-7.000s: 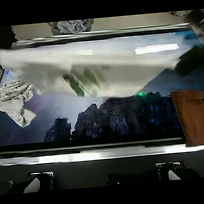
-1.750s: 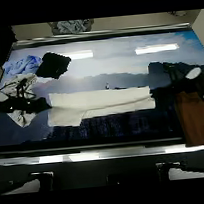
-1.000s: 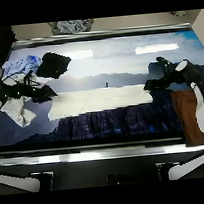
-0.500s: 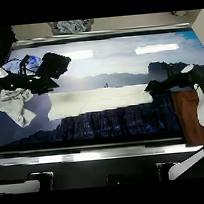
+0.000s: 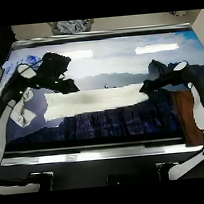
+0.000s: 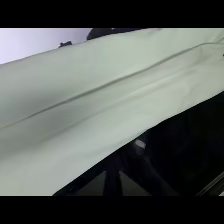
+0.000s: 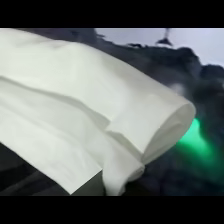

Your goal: Fold the shirts.

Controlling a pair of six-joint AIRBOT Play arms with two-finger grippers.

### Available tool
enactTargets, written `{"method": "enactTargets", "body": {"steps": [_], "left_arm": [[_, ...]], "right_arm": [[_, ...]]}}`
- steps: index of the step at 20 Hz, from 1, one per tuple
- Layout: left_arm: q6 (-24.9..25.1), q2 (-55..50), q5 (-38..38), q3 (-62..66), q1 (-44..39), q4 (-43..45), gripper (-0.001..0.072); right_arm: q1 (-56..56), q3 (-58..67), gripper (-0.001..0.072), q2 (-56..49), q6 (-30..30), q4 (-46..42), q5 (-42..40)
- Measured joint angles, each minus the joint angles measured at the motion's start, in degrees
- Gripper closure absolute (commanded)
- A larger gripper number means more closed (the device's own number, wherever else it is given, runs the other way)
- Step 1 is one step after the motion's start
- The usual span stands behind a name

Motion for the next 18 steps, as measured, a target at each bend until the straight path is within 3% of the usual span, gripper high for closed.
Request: {"method": "enactTargets", "body": {"steps": [6, 10, 14, 18], "left_arm": [[-4.6, -9.8, 9.7, 0.0, -10.1, -3.4, 0.0678], [-6.9, -16.7, 17.0, 0.0, -14.6, -16.6, 0.0678], [-2.9, -21.8, 25.4, 0.0, -20.6, -38.2, 0.0678], [4.2, -23.8, 24.7, 0.0, -21.8, -50.0, 0.0681]], "right_arm": [[0.3, 0.0, 0.067, 18.5, -1.3, 1.8, 7.0], [0.4, 0.0, 0.0668, 28.7, 2.1, 2.1, 10.2], [0.4, 0.0, 0.0667, 34.0, 4.6, 2.5, 11.6], [0.3, 0.0, 0.0667, 34.7, 5.5, 5.1, 6.2]]}}
